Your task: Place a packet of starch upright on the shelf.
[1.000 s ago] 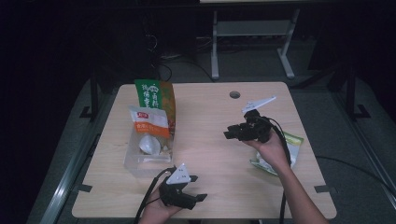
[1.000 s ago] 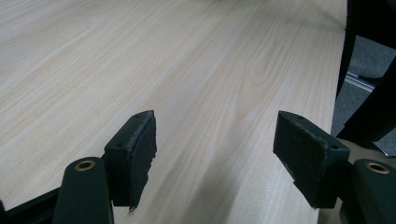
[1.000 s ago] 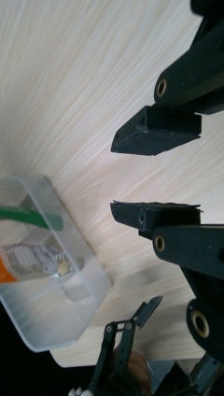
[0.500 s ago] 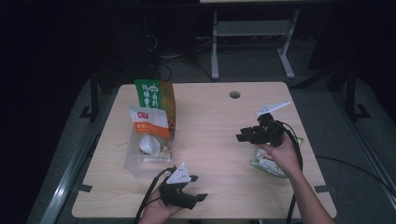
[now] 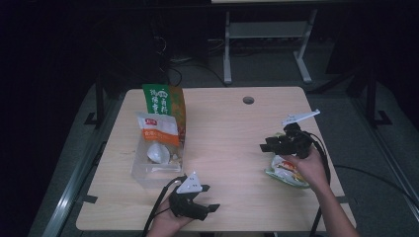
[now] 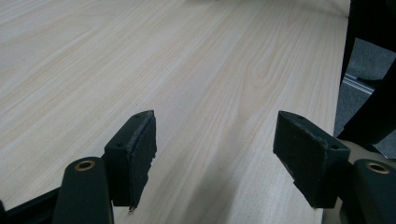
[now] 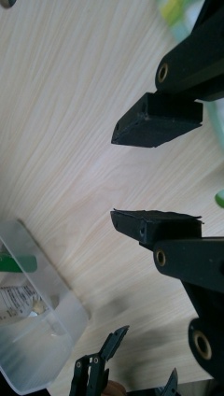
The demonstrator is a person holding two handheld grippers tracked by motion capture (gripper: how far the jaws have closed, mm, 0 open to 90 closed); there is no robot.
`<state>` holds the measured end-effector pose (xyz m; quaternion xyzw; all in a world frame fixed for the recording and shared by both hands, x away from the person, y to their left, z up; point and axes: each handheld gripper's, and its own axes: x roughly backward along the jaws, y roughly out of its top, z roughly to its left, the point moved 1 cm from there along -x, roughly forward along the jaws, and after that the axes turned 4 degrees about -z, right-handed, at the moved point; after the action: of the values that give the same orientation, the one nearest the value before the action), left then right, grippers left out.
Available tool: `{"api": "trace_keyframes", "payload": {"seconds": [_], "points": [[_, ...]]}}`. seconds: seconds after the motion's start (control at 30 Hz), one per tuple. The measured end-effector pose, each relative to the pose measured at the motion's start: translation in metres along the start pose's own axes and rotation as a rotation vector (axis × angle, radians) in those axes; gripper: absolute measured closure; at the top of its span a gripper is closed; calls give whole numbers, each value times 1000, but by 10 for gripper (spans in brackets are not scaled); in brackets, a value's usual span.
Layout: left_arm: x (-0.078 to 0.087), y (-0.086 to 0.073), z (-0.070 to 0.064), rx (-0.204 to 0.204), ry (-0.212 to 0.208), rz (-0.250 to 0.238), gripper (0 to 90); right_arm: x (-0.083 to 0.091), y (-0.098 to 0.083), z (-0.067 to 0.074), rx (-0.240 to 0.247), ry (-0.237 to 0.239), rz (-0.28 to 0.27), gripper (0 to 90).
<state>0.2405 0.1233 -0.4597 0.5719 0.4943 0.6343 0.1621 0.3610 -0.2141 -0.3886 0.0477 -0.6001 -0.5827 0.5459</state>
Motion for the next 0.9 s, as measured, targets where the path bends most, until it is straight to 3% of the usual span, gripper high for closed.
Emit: {"api": "trace_keyframes", "payload": {"seconds": [0.67,0.9], "points": [[-1,2,1,-3,4,-7,293,29,-33,-22,-88,-81,-3,477],[-2,13,2,-4,-6,-25,291,46,-50,-33,-123,-115,-18,455]]}}
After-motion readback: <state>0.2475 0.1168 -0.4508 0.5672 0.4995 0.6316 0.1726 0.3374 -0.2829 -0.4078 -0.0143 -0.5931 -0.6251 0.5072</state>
